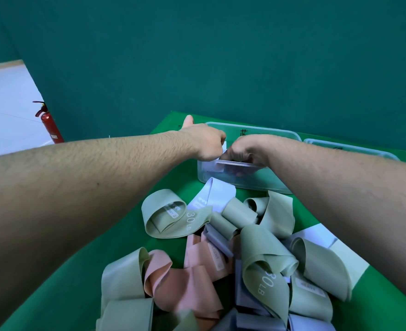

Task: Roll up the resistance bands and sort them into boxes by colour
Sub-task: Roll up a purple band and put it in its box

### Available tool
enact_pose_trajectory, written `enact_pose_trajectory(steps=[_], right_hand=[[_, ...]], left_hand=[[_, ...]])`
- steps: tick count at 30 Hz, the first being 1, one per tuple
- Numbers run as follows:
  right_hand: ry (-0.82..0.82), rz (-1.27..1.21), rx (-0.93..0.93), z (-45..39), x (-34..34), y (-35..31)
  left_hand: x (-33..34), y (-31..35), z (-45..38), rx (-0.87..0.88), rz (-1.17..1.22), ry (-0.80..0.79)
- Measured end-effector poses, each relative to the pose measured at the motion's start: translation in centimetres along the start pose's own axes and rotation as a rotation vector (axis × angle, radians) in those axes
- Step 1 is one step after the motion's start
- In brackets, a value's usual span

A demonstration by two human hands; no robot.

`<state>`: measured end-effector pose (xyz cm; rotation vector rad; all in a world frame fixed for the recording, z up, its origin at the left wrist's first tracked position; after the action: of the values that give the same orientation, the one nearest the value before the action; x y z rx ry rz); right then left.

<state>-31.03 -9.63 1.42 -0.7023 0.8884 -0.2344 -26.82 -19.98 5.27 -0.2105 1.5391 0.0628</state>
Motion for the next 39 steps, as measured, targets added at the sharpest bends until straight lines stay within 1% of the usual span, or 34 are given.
enact_pose_trajectory(steps=[4, 9, 15, 21, 24, 28, 30, 32, 35, 39], right_hand=[[0.023, -0.002, -0.04, 0.6, -0.3, 0.0], [0.152, -0.018, -0.16, 1.4, -2.1, -0.2], [0.262, -0.154, -0.294, 4.3, -3.5, -0.3], [0.254, -0.169, -0.321, 10.2, -3.3, -0.1], [0.239, -0.167, -0.311, 12.9, -2.5, 0.5], [0.239, -0.197, -0.285, 16.6, -1.4, 1.7], [0.225, -0.194, -0.275, 18.5, -0.4, 2.5], [0.206, -0.209, -0.259, 20.3, 0.6, 3.4], [0.187, -0.199, -0.239, 22.6, 1.7, 4.4], [0.137, -0.214, -0.228, 24.9, 3.7, 5.6]], left_hand=[[-0.1, 0.0, 0.2, -0.012, 0.03, -0.003], [-1.1, -0.2, 0.5, -0.005, 0.08, 0.113], [-2.6, 0.4, 2.8, 0.068, 0.215, 0.248], [-3.9, 2.1, 8.0, 0.132, 0.3, 0.261], [-4.2, 2.5, 11.3, 0.144, 0.345, 0.249], [-3.6, 2.8, 15.7, 0.096, 0.47, 0.233], [-3.1, 3.4, 18.0, 0.101, 0.496, 0.224], [-2.4, 4.2, 20.0, 0.109, 0.487, 0.182], [-1.0, 4.8, 22.1, 0.086, 0.504, 0.058], [0.8, 5.2, 24.2, -0.004, 0.627, -0.02]])
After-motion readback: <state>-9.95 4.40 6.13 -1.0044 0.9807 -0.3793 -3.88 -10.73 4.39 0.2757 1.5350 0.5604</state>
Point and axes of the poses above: each hand's wrist, its own z-axis away from the middle knuckle, its own x-axis out of the palm, y = z × x, the point moved 4 cm from there along -z, towards the middle knuckle, and after that the axes turned 12 degrees about -x, right-handed, at the moved point
